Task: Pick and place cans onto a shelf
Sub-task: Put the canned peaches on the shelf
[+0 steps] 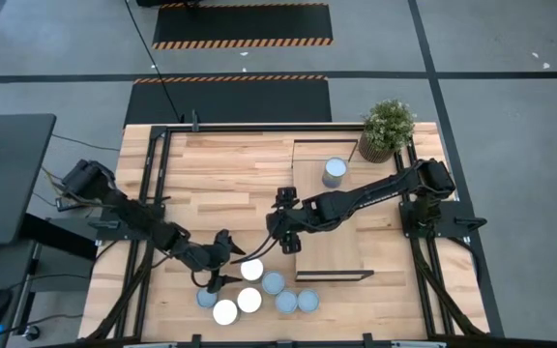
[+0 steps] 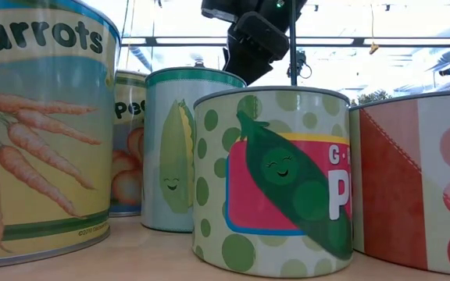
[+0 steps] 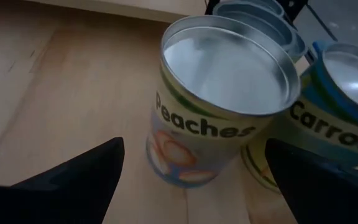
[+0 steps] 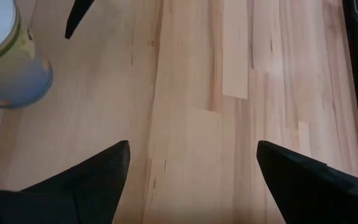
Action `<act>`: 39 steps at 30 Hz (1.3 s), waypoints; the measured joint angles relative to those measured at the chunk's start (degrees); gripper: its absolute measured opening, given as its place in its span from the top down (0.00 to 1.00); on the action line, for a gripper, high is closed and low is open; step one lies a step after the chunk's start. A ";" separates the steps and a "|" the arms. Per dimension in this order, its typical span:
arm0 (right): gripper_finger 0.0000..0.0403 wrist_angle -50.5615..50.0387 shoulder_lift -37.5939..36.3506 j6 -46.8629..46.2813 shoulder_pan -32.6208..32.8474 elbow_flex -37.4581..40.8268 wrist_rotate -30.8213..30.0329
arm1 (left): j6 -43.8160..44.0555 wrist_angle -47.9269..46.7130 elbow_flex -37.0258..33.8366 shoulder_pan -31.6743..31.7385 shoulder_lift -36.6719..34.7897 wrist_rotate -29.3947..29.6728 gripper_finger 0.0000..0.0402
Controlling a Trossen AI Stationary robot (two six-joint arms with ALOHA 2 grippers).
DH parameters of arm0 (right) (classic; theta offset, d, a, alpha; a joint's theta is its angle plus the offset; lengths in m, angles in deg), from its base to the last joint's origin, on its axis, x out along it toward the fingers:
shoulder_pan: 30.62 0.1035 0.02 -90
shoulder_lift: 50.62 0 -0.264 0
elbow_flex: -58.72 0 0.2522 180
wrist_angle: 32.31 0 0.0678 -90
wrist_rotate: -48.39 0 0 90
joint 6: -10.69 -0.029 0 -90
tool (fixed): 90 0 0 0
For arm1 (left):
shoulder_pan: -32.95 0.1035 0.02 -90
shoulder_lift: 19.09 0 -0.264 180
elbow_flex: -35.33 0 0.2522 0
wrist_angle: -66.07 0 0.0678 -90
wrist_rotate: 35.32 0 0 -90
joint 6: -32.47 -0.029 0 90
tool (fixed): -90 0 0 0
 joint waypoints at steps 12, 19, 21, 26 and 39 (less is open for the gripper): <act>0.11 0.61 0.00 0.04 -0.34 0.00 2.89 | 0.58 6.31 0.00 1.06 4.98 12.52 0.01; 0.11 -0.15 0.20 -0.70 -1.65 0.00 7.64 | 0.01 6.47 0.00 2.58 5.04 9.93 0.01; 0.11 -1.34 0.20 -0.68 -1.75 0.00 7.74 | -1.13 6.61 0.00 2.47 5.02 6.06 0.01; 0.11 -2.30 0.21 -0.72 -1.77 0.50 12.13 | -2.81 8.94 0.00 2.67 5.02 6.37 0.01; 0.11 8.44 0.31 -0.98 -1.79 8.72 18.67 | -3.02 9.32 0.00 5.21 5.41 12.52 0.01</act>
